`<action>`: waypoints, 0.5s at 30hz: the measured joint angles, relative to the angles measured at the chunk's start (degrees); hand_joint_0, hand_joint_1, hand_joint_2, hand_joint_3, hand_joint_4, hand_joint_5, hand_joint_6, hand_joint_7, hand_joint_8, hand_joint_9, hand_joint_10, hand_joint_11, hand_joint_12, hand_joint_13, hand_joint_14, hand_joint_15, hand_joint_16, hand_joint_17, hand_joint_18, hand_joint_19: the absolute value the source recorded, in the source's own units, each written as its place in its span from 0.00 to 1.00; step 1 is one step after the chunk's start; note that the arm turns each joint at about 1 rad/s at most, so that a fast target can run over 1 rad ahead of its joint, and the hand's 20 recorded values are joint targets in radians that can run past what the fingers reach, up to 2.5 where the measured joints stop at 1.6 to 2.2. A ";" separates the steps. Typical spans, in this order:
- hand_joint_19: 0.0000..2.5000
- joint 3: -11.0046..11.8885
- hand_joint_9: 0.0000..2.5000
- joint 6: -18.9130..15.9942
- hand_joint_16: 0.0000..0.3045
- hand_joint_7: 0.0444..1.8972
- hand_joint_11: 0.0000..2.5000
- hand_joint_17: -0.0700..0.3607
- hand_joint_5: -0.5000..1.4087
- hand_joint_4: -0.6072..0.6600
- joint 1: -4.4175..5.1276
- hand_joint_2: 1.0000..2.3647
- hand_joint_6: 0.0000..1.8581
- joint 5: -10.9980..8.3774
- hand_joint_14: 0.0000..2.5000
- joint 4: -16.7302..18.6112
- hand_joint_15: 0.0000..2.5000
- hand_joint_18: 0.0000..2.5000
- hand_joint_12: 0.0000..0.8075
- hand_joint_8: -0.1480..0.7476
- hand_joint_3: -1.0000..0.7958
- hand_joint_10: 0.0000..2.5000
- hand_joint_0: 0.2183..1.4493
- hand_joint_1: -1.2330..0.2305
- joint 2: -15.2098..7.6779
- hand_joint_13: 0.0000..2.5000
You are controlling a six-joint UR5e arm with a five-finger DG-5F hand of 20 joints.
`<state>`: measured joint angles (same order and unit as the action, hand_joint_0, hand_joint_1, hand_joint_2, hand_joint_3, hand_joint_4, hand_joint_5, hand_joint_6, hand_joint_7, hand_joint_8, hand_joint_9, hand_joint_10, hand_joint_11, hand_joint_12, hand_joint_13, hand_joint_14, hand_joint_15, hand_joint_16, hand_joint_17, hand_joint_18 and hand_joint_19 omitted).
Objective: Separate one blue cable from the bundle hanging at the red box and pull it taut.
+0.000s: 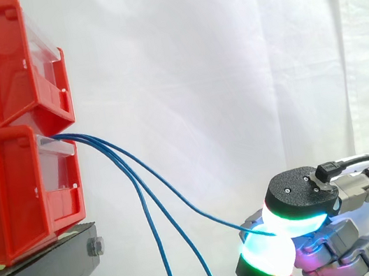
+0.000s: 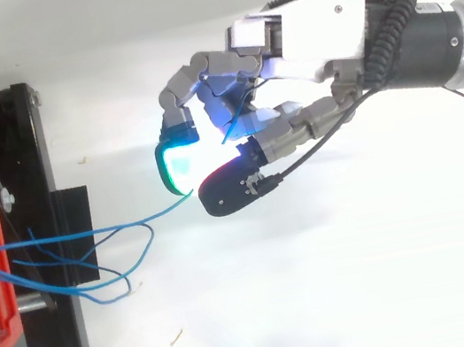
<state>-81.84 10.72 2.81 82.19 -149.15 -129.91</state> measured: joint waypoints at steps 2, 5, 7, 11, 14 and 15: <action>0.43 -0.01 0.23 0.00 0.18 0.67 0.53 0.46 0.16 0.55 0.00 0.21 0.51 0.00 1.00 0.00 0.44 0.57 0.53 0.60 0.59 1.00 0.34 0.33 0.01 0.39; 0.43 0.00 0.23 0.00 0.19 0.67 0.53 0.46 0.16 0.55 0.00 0.21 0.51 0.00 1.00 0.00 0.44 0.57 0.53 0.60 0.59 1.00 0.34 0.32 0.01 0.39; 0.43 -0.01 0.23 0.00 0.19 0.67 0.54 0.46 0.16 0.55 0.00 0.21 0.51 0.01 1.00 0.00 0.45 0.57 0.53 0.60 0.59 1.00 0.34 0.32 0.01 0.39; 0.44 0.00 0.23 0.00 0.18 0.67 0.53 0.45 0.16 0.55 0.00 0.20 0.51 0.00 1.00 0.00 0.45 0.57 0.53 0.60 0.59 1.00 0.34 0.32 0.01 0.39; 0.45 0.00 0.23 0.00 0.18 0.67 0.54 0.45 0.16 0.55 0.00 0.20 0.51 -0.01 1.00 0.00 0.45 0.57 0.53 0.60 0.59 1.00 0.34 0.32 0.01 0.39; 0.45 0.00 0.23 0.00 0.18 0.67 0.54 0.46 0.16 0.55 0.00 0.20 0.51 -0.01 1.00 0.00 0.45 0.57 0.53 0.60 0.59 1.00 0.34 0.32 0.01 0.39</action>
<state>-81.84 10.72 2.81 82.18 -149.15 -129.90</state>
